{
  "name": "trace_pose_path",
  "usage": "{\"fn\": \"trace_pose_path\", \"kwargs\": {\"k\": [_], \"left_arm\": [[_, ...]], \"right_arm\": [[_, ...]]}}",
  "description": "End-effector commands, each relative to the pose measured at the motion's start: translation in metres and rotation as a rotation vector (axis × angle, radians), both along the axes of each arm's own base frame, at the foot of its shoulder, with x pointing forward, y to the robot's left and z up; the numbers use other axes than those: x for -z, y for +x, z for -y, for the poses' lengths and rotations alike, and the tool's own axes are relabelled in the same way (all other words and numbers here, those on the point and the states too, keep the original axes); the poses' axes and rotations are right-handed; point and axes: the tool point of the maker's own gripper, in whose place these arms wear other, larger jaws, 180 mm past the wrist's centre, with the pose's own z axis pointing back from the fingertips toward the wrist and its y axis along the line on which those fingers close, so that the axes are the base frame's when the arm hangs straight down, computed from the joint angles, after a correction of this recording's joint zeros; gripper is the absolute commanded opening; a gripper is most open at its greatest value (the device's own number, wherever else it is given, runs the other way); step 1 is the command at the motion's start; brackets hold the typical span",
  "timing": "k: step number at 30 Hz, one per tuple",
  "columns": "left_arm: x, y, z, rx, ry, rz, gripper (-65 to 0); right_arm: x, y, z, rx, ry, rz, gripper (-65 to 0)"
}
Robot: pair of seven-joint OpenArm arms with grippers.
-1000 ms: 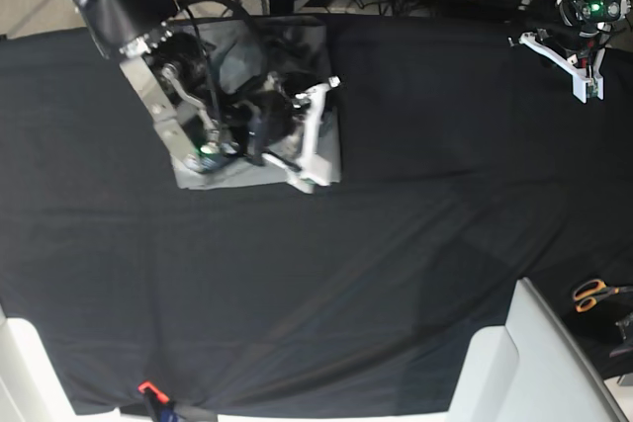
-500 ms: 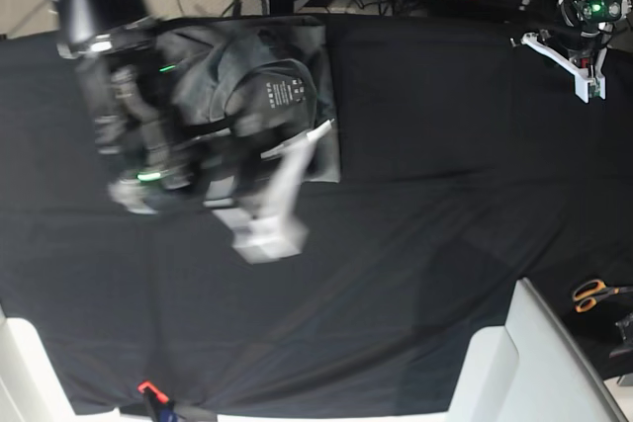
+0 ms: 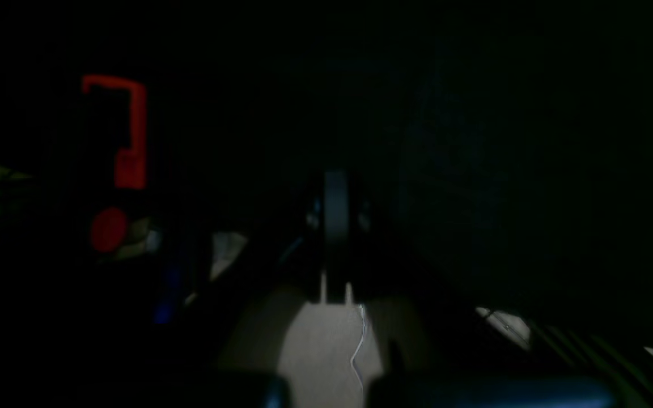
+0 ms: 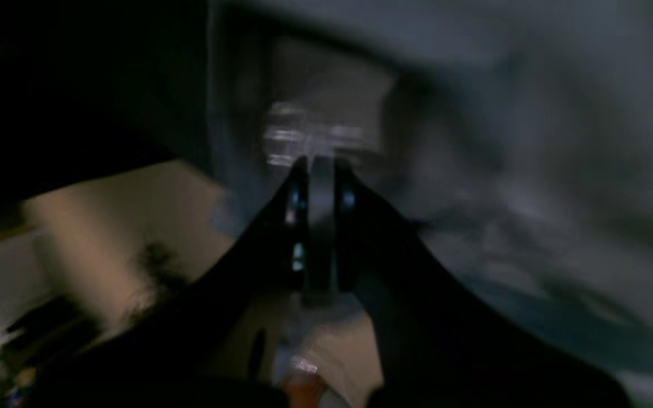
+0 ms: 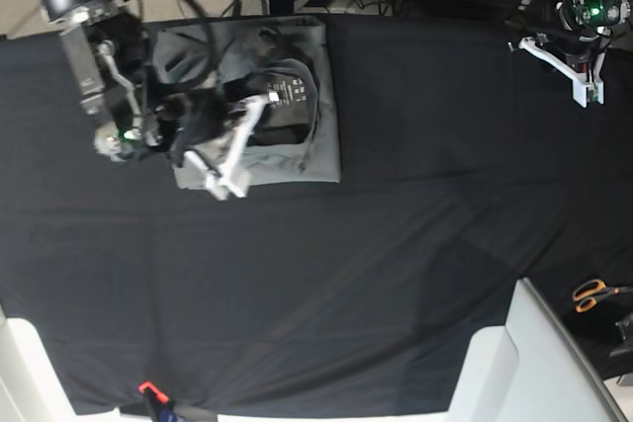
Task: Fold the T-shirt properly
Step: 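Press and smooth the folded stack with the right gripper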
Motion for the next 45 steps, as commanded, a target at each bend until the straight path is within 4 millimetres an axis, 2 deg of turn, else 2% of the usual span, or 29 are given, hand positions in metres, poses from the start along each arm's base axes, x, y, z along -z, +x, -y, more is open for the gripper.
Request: {"fn": "trace_pose_path", "kwargs": {"k": [1,6,11,18,22,27,38,45], "left_arm": [[-0.008,0.005,-0.006,0.006,0.021,0.023,-65.0],[-0.008,0.005,-0.006,0.007,0.022,0.023,-65.0],[-0.008,0.005,-0.007,0.008,0.023,0.023,-65.0],[-0.008,0.005,-0.007,0.009,0.024,0.023,-65.0],[-0.009,0.004,-0.008,0.008,0.026,0.022,-65.0],[-0.009,0.005,-0.008,0.009,0.028,0.024,-65.0],[-0.009,0.006,-0.009,0.008,0.027,0.024,-65.0],[-0.009,0.006,-0.009,0.008,0.027,0.025,-65.0]], "right_arm": [[-0.006,0.016,0.005,0.009,-0.001,0.048,-64.7],[0.014,0.009,0.002,0.000,-0.002,-0.007,-64.7],[0.023,0.016,-0.002,0.024,0.008,-0.026,-64.7],[0.028,0.004,-0.040,-0.054,0.036,-0.058,-64.7],[0.036,-0.001,-0.048,-0.047,0.042,-0.088,-64.7],[0.030,-0.003,-0.066,-0.118,0.045,-0.069,-64.7],[0.014,0.007,-0.076,-0.139,0.067,-0.032,-64.7],[-0.036,0.010,-0.081,-0.197,0.110,0.066,-64.8]]}}
